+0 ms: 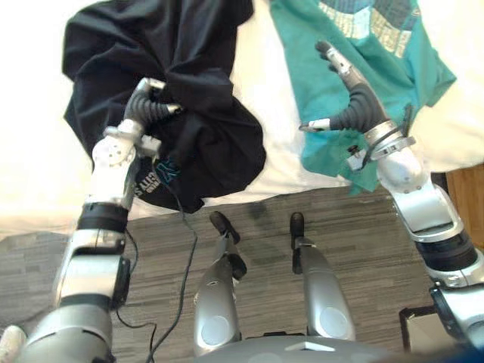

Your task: Tidy the bed and pick cloth on bed and put in laundry

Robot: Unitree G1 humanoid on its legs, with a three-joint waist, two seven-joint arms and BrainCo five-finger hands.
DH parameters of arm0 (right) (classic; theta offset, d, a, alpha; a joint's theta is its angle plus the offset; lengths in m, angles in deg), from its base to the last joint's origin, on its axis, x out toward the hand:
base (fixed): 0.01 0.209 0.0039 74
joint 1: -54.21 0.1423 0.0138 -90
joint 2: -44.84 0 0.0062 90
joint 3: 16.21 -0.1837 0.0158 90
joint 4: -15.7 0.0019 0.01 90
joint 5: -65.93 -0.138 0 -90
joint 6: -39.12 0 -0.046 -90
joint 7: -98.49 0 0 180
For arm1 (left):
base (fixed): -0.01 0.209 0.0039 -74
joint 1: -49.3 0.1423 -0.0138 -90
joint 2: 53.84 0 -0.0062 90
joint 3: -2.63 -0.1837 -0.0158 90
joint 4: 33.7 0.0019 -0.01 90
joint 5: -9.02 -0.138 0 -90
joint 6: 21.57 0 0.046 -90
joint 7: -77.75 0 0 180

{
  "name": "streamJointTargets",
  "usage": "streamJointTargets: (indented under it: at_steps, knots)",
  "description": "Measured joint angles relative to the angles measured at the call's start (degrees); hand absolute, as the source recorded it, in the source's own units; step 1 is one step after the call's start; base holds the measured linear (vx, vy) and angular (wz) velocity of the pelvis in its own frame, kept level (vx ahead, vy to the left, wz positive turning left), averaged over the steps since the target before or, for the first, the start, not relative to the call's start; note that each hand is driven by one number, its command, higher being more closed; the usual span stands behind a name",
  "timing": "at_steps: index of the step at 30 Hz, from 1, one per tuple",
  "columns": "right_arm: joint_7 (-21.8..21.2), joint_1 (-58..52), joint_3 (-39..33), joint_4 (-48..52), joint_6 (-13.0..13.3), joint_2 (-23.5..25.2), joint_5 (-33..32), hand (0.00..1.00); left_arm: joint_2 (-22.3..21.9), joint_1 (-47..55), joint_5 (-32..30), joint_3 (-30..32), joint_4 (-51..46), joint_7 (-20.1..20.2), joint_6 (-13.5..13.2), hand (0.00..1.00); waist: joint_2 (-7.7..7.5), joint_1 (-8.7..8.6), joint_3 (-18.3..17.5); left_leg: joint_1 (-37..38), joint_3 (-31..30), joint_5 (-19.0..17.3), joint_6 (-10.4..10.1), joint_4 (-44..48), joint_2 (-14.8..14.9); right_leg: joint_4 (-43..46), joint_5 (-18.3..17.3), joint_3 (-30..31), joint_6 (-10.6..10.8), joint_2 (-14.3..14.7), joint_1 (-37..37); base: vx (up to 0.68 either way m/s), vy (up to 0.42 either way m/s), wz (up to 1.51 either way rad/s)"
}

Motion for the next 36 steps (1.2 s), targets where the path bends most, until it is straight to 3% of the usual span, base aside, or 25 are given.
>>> streamJointTargets:
  at_steps: [3,5,8,12,15,18,20,22,26,31,32,36]
  knots:
    - [2.3,2.09,-1.76,-3.68,-2.6,0.0,0.06,0.0,-4.07,5.92,0.27,0.96,-5.57,2.02,-1.85,1.0,-0.27,2.02,0.23,-1.22,-2.07,-0.09,-0.07,0.65,0.33,0.65,-1.09,-1.88,-0.39,0.02,0.04,0.09,-0.096,0.35]
    - [3.2,3.41,-4.13,-5.8,-4.09,-0.03,0.03,0.0,-5.21,10.12,-3.37,0.83,-9.97,1.98,-2.8,1.0,-0.33,2.77,0.27,-2.06,-3.16,-0.04,-0.14,0.91,0.67,0.57,-1.24,-2.9,-0.57,0.26,0.1,0.06,-0.074,0.2]
    - [3.6,3.39,-8.22,-7.38,-5.32,-2.61,-0.04,0.0,-5.55,15.16,-11.12,0.02,-15.78,1.28,-3.29,1.0,-0.03,3.26,0.57,-2.29,-4.23,-0.06,-0.18,1.32,0.78,0.18,-1.24,-3.98,-0.57,0.31,1.0,0.07,-0.049,0.17]
    - [2.46,3.32,-12.45,-8.91,-5.69,-6.48,-0.04,0.0,-4.3,21.49,-12.52,-2.34,-18.78,0.77,-3.21,1.0,0.2,3.45,0.73,-2.37,-4.35,-0.11,-0.26,1.32,0.79,-0.16,-1.24,-4.55,-0.57,0.25,1.21,0.06,-0.043,0.04]
    - [1.43,2.69,-15.8,-10.15,-5.98,-6.76,1.14,0.0,-3.42,26.39,-13.24,-6.19,-15.84,0.77,2.46,1.0,0.16,3.38,0.83,-2.85,-4.4,-0.17,-0.34,1.44,1.05,-0.92,-1.24,-5.15,-0.56,0.43,1.28,0.04,-0.045,0.02]
    - [-0.47,0.56,-18.25,-11.13,-6.14,-8.25,3.49,0.0,-3.82,29.09,-16.66,-10.61,-3.06,0.36,10.47,1.0,-0.4,3.19,2.47,-3.16,-4.35,-0.26,-0.47,1.48,1.29,-1.07,-1.28,-5.72,-0.6,0.47,1.23,0.04,-0.044,0.03]
    - [-1.86,-0.02,-18.67,-12.37,-6.15,-10.67,4.73,0.0,-4.42,31.0,-17.35,-10.69,1.01,0.12,12.22,1.0,-0.59,3.23,3.1,-4.22,-4.37,-0.26,-0.47,1.86,1.46,-1.04,-1.29,-6.05,-0.63,0.46,0.44,0.03,-0.039,0.06]
    - [-3.2,0.25,-20.05,-15.19,-6.16,-11.41,5.1,0.0,-4.34,31.06,-17.0,-8.75,2.08,-0.82,11.45,1.0,-0.67,4.19,3.39,-4.97,-4.39,-0.27,-0.47,2.5,1.8,-0.52,-1.36,-6.3,-0.74,0.46,-0.29,0.02,-0.047,0.0]
    - [-6.94,3.43,-19.62,-20.87,-5.85,-11.68,4.45,0.0,-4.63,31.01,-17.09,-5.59,6.43,-0.9,7.37,1.0,-0.48,5.11,3.55,-8.42,-4.41,-0.39,-0.48,3.95,2.15,1.68,-1.8,-6.78,-1.36,0.08,-4.14,0.0,-0.042,-0.01]
    - [-7.8,11.01,-18.76,-27.87,-4.55,-13.41,5.15,0.0,-4.83,28.97,-17.18,-2.87,12.05,-1.09,2.16,1.0,-0.37,4.94,3.9,-14.02,-5.22,-0.37,-0.35,6.69,2.25,7.26,-3.24,-8.46,-2.25,-1.74,-10.64,-0.03,-0.041,0.09]
    - [-8.27,13.0,-18.77,-29.85,-4.23,-13.55,5.12,1.0,-4.92,27.99,-17.18,-2.33,13.63,-1.3,0.82,1.0,-0.39,4.85,3.9,-15.22,-5.72,-0.53,-0.57,7.11,2.24,8.62,-3.95,-9.43,-2.38,-2.36,-11.88,-0.06,-0.057,0.17]
    - [-8.39,16.5,-18.45,-34.1,-2.96,-14.58,0.77,1.0,-6.42,25.53,-17.19,-1.01,15.78,-2.67,-1.69,1.0,-0.43,4.89,3.9,-17.76,-5.4,-0.37,-0.76,7.53,2.76,11.08,-4.48,-10.83,-2.76,-3.1,-14.81,-0.1,-0.067,0.15]
